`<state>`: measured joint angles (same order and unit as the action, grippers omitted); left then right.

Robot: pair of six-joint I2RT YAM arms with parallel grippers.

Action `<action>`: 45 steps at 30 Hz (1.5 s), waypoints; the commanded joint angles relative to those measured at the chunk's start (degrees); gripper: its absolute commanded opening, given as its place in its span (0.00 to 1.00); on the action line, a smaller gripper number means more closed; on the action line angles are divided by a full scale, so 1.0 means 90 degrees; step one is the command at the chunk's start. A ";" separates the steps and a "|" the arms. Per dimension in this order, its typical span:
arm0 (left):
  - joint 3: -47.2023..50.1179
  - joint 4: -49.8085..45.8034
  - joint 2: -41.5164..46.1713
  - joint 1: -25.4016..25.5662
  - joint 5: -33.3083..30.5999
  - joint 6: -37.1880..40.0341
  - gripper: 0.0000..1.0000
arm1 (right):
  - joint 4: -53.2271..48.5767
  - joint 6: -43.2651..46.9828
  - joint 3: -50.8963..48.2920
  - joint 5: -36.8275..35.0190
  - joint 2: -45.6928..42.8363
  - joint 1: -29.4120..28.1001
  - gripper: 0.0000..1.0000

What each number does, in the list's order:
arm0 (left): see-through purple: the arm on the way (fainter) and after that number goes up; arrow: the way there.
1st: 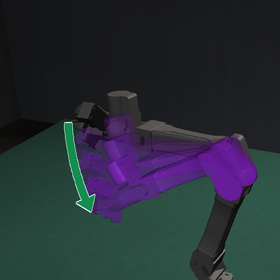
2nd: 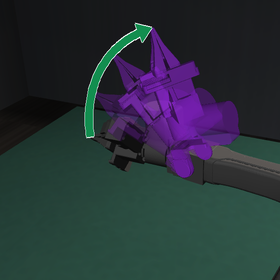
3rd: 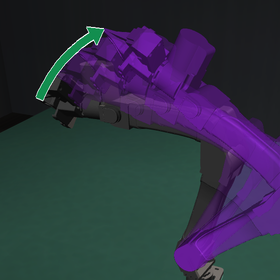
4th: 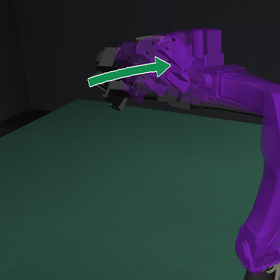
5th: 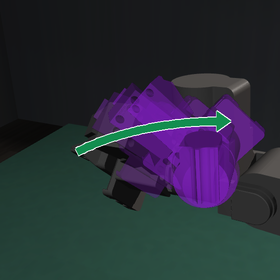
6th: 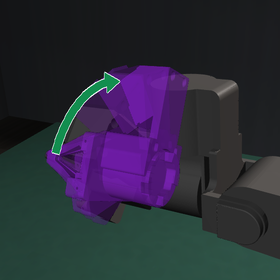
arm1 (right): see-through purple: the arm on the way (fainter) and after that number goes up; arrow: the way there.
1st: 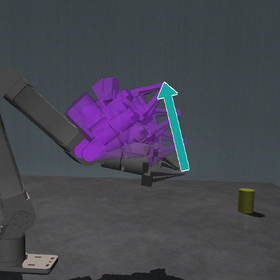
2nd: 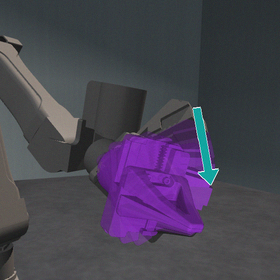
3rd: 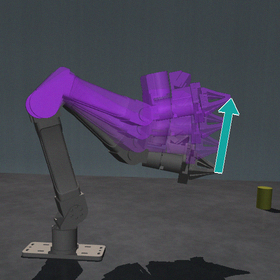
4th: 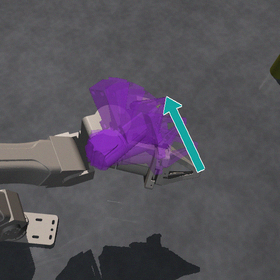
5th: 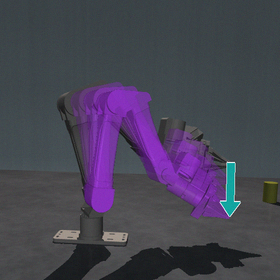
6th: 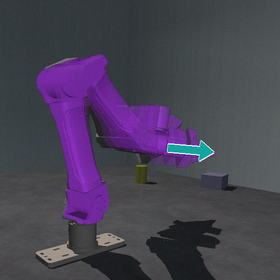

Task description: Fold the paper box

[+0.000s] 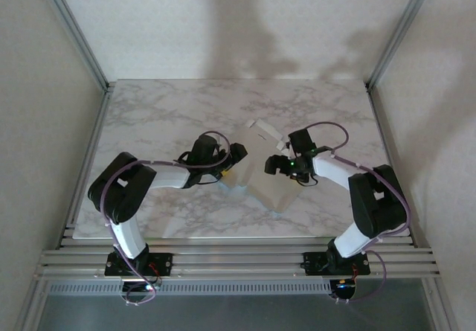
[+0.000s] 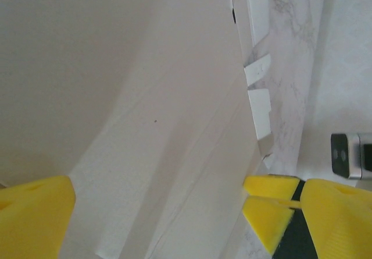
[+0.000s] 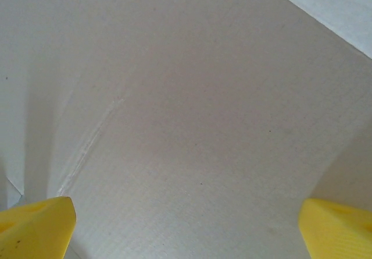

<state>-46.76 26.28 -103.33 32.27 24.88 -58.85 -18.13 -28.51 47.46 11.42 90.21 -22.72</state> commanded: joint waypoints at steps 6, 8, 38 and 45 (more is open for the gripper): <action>-0.0975 -0.0202 -0.0845 -0.0188 0.0128 0.0540 1.00 | 0.0589 -0.2028 -0.0974 0.0248 -0.0860 -0.1103 0.99; -0.1192 -0.0015 -0.1033 -0.0188 0.0203 0.0528 1.00 | 0.0979 -0.2607 -0.1049 0.0251 -0.0960 -0.1523 0.99; -0.1543 -0.3234 0.0353 -0.1314 0.0306 0.3371 0.76 | -0.0941 0.0319 0.0886 -0.0095 -0.2505 -0.1397 0.99; -0.1757 -0.3404 -0.0048 -0.1367 -0.0006 0.3423 0.61 | -0.0851 0.0374 0.0586 0.0408 -0.2585 -0.1273 0.99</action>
<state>-60.58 -1.69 -102.35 20.51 27.18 -29.69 -24.73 -27.07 53.84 12.69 67.79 -35.00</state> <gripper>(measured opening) 0.614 0.987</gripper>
